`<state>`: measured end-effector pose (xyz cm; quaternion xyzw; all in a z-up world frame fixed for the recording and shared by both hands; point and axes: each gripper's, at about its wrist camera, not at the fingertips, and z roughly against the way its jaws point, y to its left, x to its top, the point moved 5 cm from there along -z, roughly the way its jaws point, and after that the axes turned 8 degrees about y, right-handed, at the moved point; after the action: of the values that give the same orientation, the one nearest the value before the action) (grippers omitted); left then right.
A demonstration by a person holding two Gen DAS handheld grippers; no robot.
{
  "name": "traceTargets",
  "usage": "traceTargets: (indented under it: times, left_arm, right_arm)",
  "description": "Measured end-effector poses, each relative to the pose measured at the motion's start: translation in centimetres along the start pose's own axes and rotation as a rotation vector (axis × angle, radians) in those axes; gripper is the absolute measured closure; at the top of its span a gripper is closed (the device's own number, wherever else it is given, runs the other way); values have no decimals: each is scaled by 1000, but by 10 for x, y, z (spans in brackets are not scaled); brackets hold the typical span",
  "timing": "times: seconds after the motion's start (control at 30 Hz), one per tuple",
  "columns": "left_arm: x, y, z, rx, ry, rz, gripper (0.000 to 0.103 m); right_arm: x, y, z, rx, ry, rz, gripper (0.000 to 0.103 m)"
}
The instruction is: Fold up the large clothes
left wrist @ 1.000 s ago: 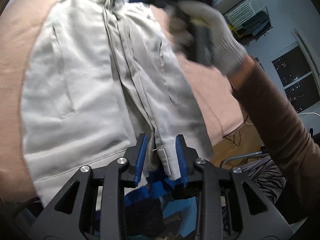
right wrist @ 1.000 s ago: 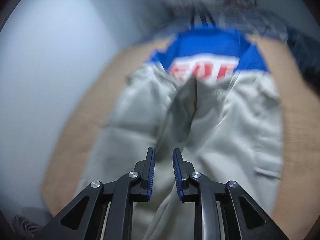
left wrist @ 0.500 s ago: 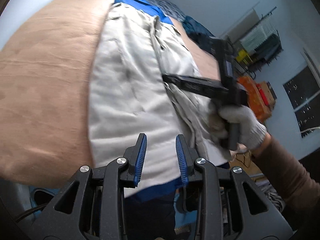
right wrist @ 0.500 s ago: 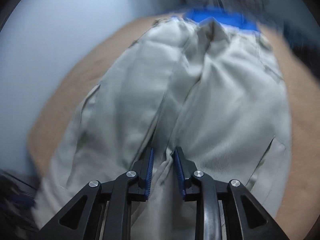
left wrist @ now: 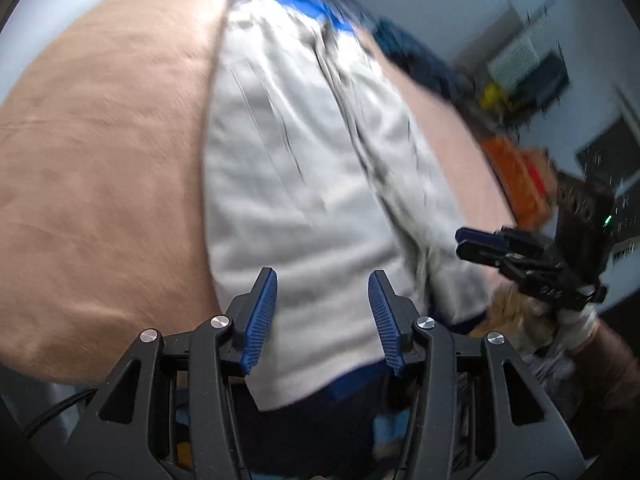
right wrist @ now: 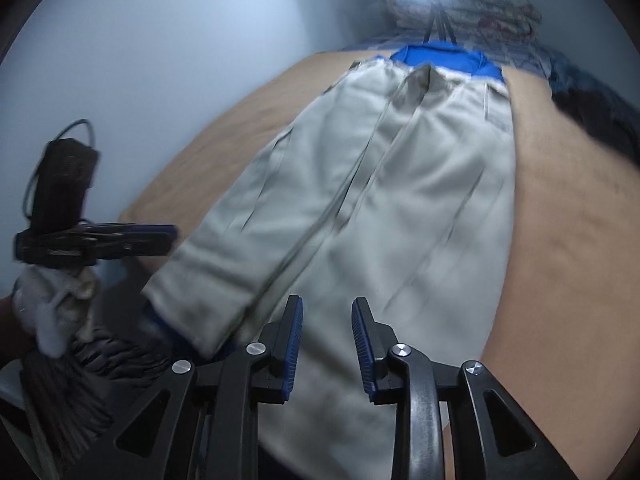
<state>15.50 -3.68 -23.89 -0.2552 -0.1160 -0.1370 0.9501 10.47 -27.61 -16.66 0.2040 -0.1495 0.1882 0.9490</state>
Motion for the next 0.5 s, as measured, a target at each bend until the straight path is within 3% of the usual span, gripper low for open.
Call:
traceTargets:
  times: [0.07, 0.2, 0.3, 0.37, 0.43, 0.5]
  left_arm:
    - [-13, -5, -14, 95, 5, -86, 54]
    - [-24, -23, -16, 217, -15, -245, 54]
    - [-22, -19, -2, 145, -8, -182, 54]
    - [-16, -8, 13, 44, -30, -86, 46]
    - [-9, 12, 28, 2, -79, 8, 33]
    - [-3, 38, 35, -24, -92, 109, 33]
  right_arm:
    - [-20, 8, -21, 1, 55, 32, 75]
    - [-28, 19, -32, -89, 42, 113, 75]
    - [-21, 16, -10, -28, 35, 78, 76]
    - [-21, 11, 13, -20, -17, 61, 61]
    - [-23, 1, 33, -13, -66, 26, 44]
    - [-27, -16, 48, -23, -106, -29, 41]
